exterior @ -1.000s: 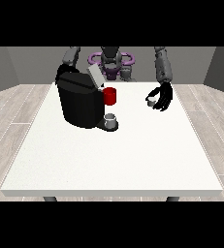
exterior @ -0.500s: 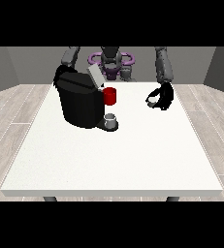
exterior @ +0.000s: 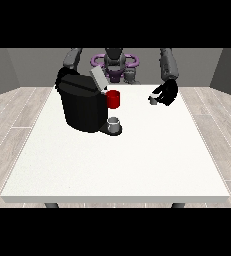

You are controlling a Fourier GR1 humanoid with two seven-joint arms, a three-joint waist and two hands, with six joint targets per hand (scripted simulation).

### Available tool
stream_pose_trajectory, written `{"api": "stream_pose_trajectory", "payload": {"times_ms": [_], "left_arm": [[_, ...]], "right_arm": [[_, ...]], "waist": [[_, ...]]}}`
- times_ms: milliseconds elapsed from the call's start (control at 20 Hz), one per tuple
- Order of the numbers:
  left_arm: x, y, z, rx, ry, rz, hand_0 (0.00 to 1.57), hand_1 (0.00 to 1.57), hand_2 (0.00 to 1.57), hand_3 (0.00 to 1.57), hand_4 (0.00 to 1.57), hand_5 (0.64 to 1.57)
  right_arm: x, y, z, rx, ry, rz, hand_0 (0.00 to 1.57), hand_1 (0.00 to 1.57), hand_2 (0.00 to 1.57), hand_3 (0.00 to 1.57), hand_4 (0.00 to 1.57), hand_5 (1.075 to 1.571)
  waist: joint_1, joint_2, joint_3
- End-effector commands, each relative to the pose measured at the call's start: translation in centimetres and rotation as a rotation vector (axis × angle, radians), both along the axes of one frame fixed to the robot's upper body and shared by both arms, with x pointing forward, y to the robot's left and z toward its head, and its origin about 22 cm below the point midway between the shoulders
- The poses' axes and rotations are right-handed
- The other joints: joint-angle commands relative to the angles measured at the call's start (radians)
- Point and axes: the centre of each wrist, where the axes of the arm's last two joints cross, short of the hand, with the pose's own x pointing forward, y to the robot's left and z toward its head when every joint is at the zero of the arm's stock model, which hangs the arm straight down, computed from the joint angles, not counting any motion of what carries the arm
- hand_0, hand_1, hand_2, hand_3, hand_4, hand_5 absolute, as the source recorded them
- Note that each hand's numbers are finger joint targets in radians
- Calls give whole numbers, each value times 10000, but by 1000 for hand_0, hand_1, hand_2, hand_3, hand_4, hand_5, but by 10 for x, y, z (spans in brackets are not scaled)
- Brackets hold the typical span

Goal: Insert the coffee pod into the coffee machine and close the lid

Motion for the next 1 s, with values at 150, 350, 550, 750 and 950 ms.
{"api": "stream_pose_trajectory", "payload": {"times_ms": [150,350,550,750,950], "left_arm": [[28,-34,44,-249,163,-1345,1243,1243,1327,1315,535,1571],[35,-37,58,-260,-57,-1559,1252,1252,1329,1292,573,1571],[52,-50,86,-231,-937,-1012,1255,1255,1332,1288,556,1571],[67,-34,139,-224,-1402,-697,1272,1272,1342,1293,548,1571],[75,-51,162,-185,-2008,-699,1072,1072,1218,1232,520,1571]], "right_arm": [[-9,1,-30,64,641,-345,0,0,0,0,456,1571],[3,-3,-5,331,599,169,0,0,0,0,489,1571],[7,21,3,235,-186,633,0,0,0,0,495,1571],[12,15,12,352,-621,750,0,0,0,0,521,1571],[11,29,12,-12,-879,662,0,0,0,0,492,1571]], "waist": [[430,-872,4],[5,-899,-1],[-612,-232,-2],[-837,51,-2],[-1076,301,-2]]}}
